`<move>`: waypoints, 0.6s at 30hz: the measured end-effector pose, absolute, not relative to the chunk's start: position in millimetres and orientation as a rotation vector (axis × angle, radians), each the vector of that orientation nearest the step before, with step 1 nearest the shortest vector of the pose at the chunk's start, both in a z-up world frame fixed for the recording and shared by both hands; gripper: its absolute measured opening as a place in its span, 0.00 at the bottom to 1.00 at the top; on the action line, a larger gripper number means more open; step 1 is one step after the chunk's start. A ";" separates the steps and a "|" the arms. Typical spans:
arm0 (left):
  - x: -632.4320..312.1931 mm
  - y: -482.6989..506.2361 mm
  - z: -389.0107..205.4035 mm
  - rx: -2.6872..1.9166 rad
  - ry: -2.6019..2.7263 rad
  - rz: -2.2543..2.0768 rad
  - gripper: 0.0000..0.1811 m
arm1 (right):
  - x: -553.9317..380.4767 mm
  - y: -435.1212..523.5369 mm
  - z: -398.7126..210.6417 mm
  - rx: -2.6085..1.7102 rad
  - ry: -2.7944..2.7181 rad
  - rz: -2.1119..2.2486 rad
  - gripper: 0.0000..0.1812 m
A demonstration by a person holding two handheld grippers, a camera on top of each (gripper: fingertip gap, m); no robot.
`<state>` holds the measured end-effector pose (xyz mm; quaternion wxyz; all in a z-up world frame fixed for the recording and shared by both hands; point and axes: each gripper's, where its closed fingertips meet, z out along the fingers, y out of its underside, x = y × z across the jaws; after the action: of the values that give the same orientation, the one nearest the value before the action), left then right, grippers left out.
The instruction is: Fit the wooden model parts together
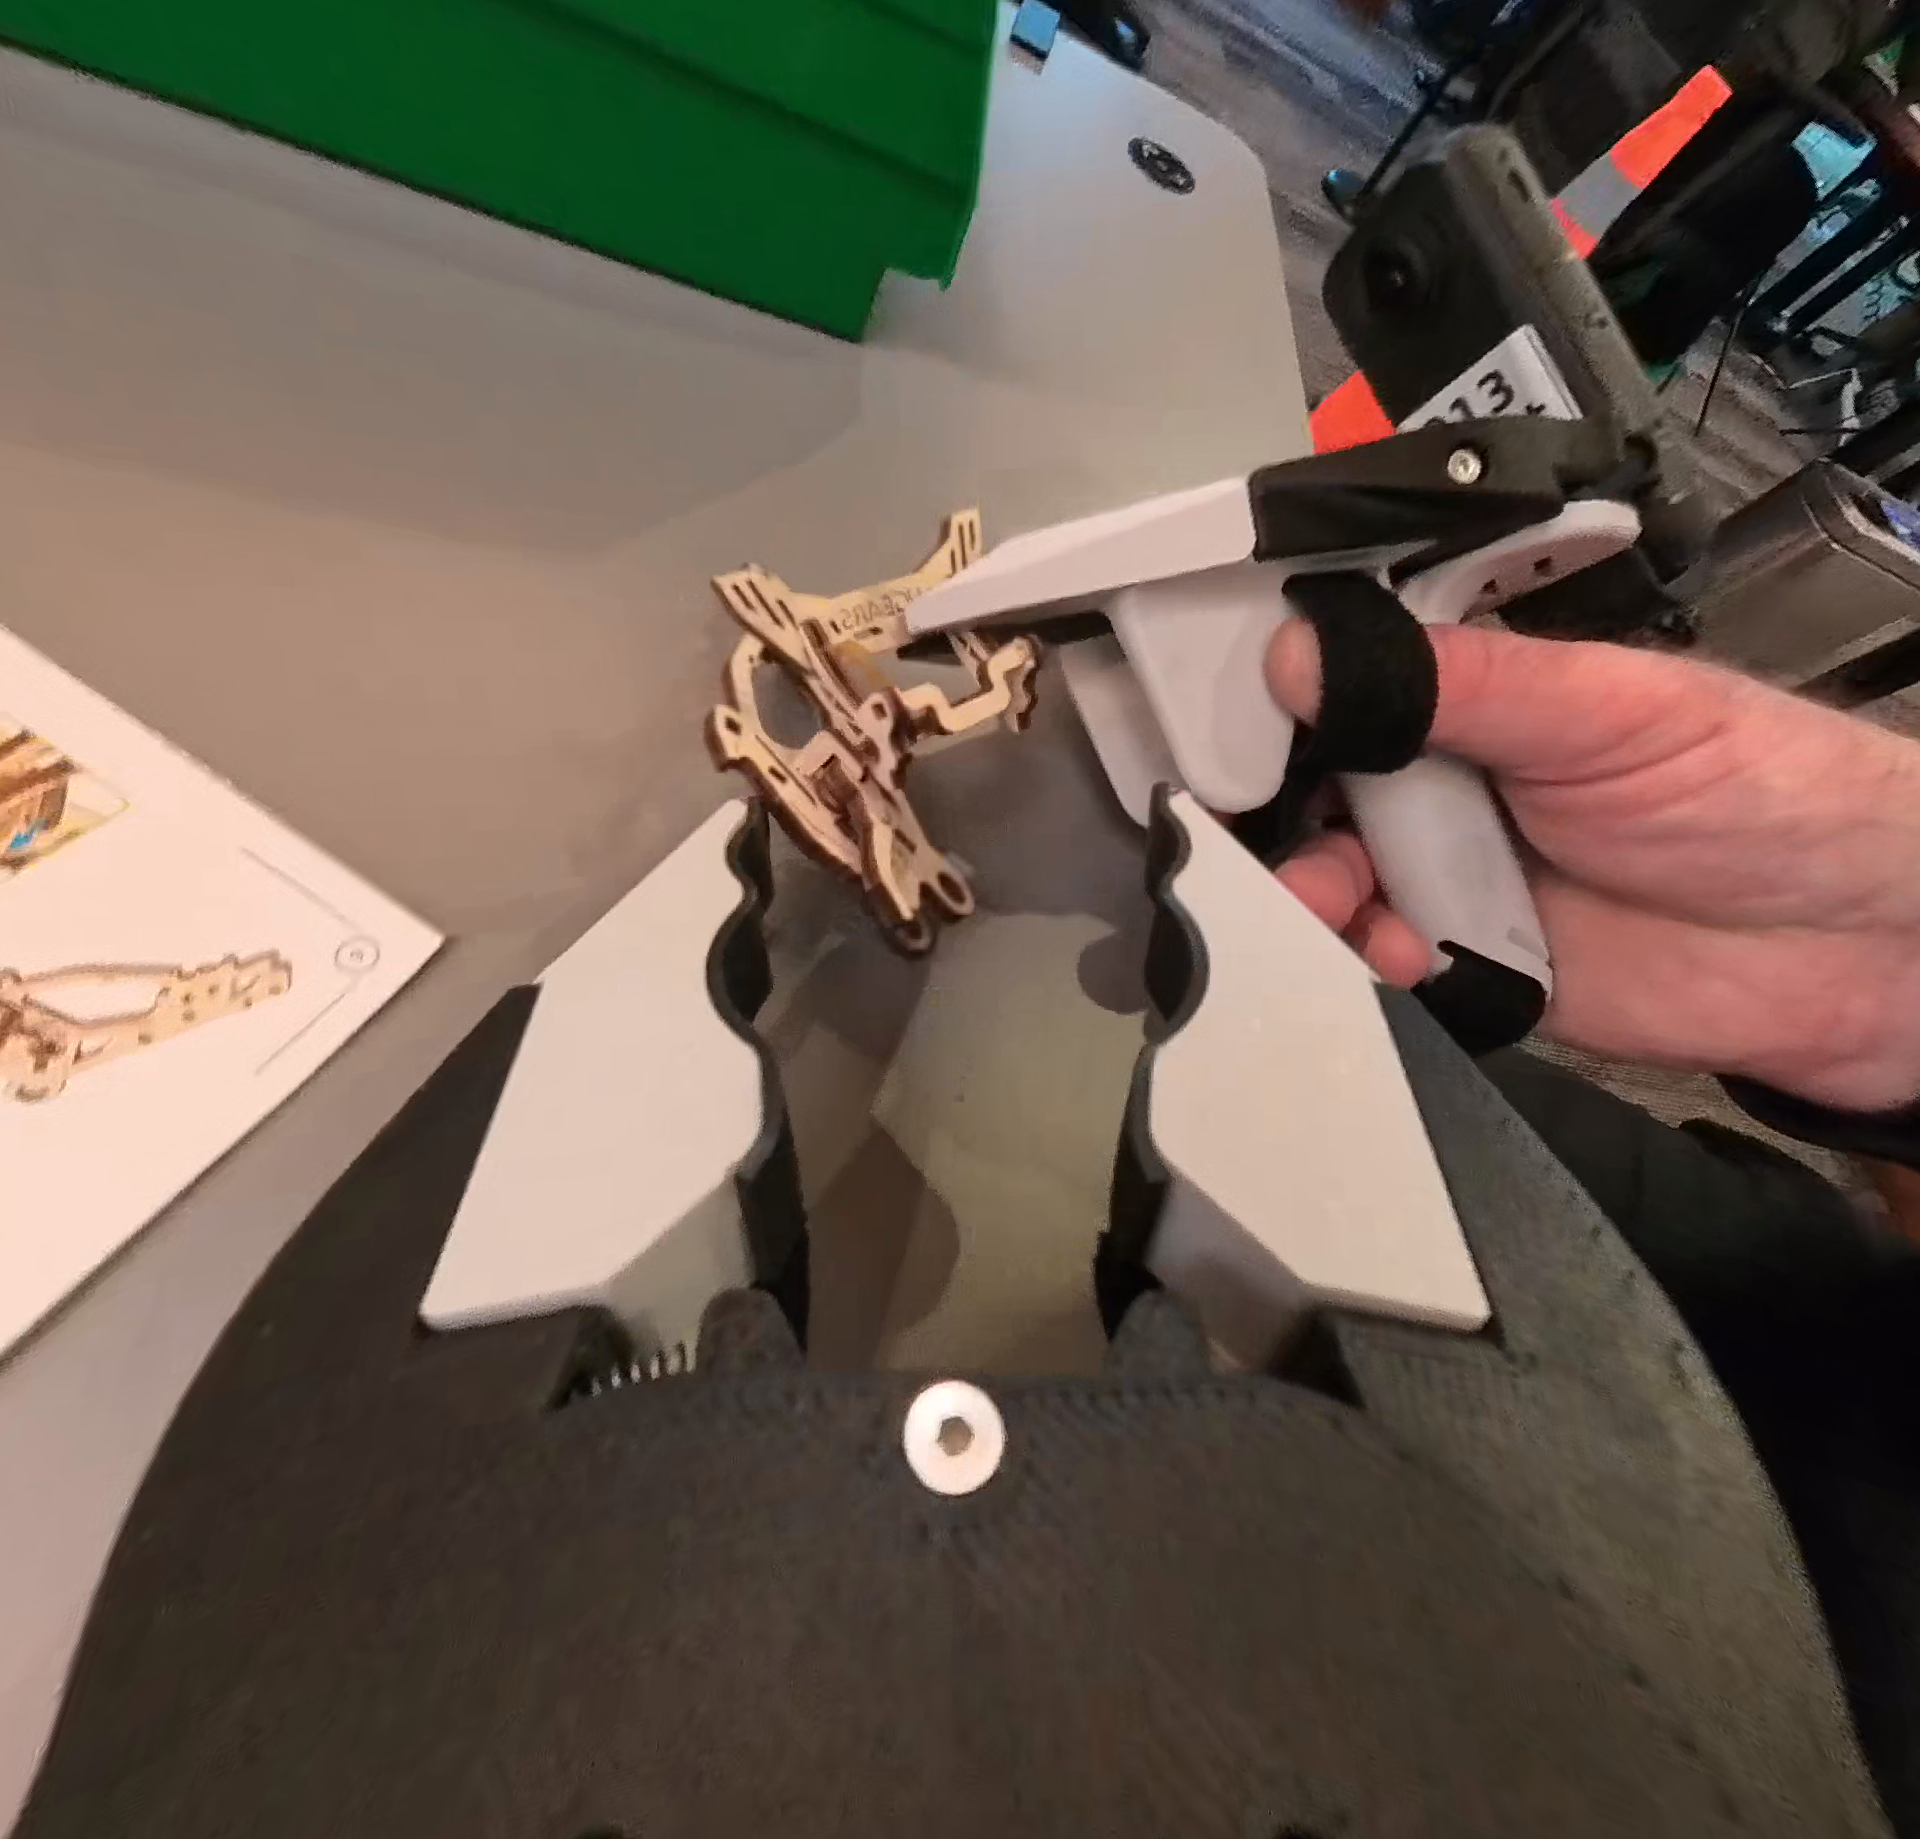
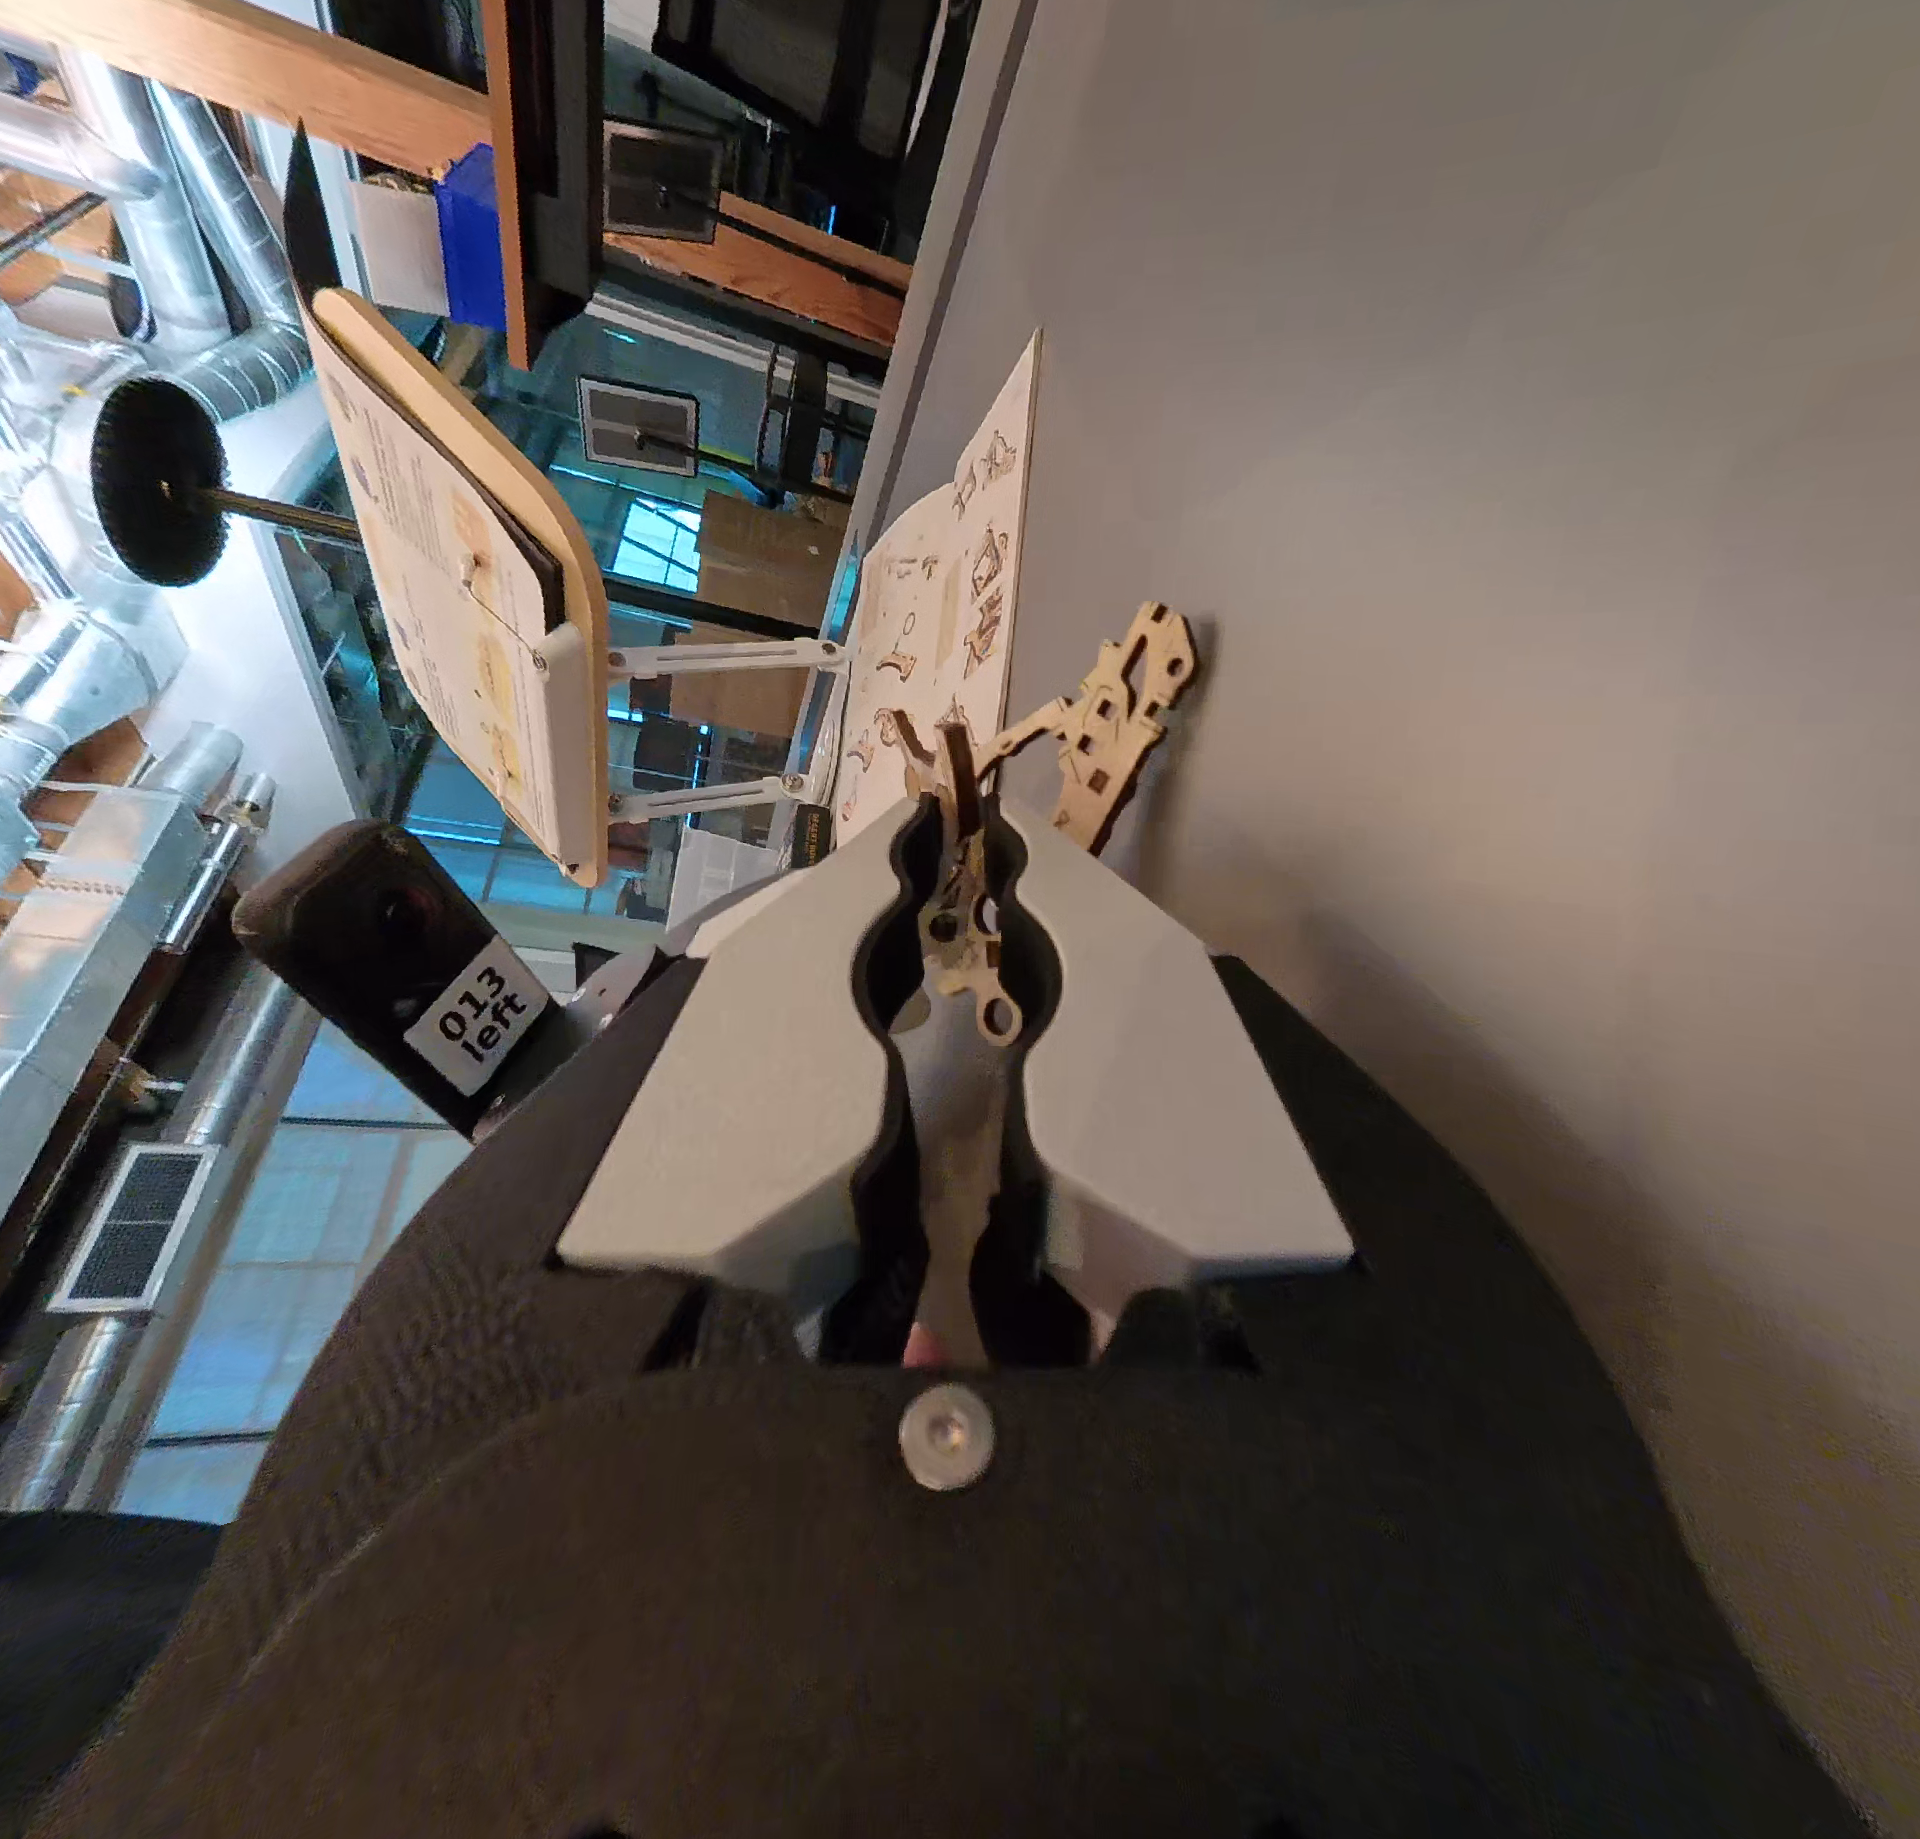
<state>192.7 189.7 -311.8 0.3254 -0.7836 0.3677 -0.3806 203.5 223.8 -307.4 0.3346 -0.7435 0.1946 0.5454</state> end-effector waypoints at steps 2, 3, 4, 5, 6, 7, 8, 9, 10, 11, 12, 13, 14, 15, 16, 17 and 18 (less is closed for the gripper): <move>201.2 190.9 -306.0 -2.018 0.992 -0.976 0.38 | 212.2 220.9 -307.0 -1.917 0.547 1.428 0.02; 205.3 191.3 -303.8 -2.004 1.008 -0.962 0.37 | 215.9 219.5 -306.7 -1.914 0.551 1.420 0.02; 210.0 190.8 -302.6 -1.991 1.033 -0.948 0.36 | 220.4 218.4 -306.1 -1.904 0.558 1.409 0.03; 213.7 190.9 -302.2 -1.972 1.061 -0.911 0.35 | 224.9 217.4 -304.9 -1.884 0.575 1.411 0.03; 216.6 190.6 -303.3 -1.956 1.090 -0.867 0.32 | 229.6 216.0 -304.2 -1.866 0.593 1.409 0.03; 220.4 188.4 -305.4 -1.958 1.111 -0.859 0.31 | 235.1 214.9 -303.7 -1.849 0.608 1.396 0.03; 223.9 186.2 -308.0 -1.965 1.121 -0.861 0.32 | 239.3 214.1 -302.9 -1.833 0.618 1.394 0.03; 226.6 185.7 -310.0 -1.961 1.125 -0.848 0.31 | 242.4 213.6 -301.7 -1.815 0.634 1.409 0.03; 228.9 185.4 -311.9 -1.957 1.136 -0.827 0.31 | 246.1 213.5 -300.6 -1.794 0.653 1.418 0.03; 232.0 184.4 -313.5 -1.953 1.153 -0.814 0.32 | 248.6 213.0 -300.9 -1.793 0.660 1.415 0.02; 234.3 184.4 -314.8 -1.956 1.158 -0.803 0.32 | 250.3 212.4 -302.3 -1.798 0.662 1.410 0.03; 236.3 184.8 -316.1 -1.959 1.159 -0.796 0.32 | 252.5 212.4 -303.1 -1.791 0.674 1.412 0.03; 237.5 185.1 -318.1 -1.967 1.163 -0.787 0.33 | 253.5 212.4 -303.3 -1.782 0.684 1.423 0.02; 237.4 185.8 -319.4 -1.974 1.157 -0.776 0.33 | 253.5 212.5 -303.5 -1.782 0.684 1.423 0.03; 236.4 186.7 -321.3 -1.978 1.155 -0.754 0.33 | 252.6 212.4 -303.4 -1.787 0.675 1.418 0.03; 235.2 187.0 -324.1 -1.986 1.161 -0.732 0.34 | 250.6 212.3 -303.4 -1.792 0.667 1.421 0.03; 234.7 186.9 -324.9 -1.989 1.160 -0.733 0.34 | 248.7 212.8 -303.4 -1.792 0.664 1.425 0.03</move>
<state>234.7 186.9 -324.9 0.3547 -0.7698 0.4487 -0.2835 248.7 212.8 -303.4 0.3699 -0.6983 0.2589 0.5554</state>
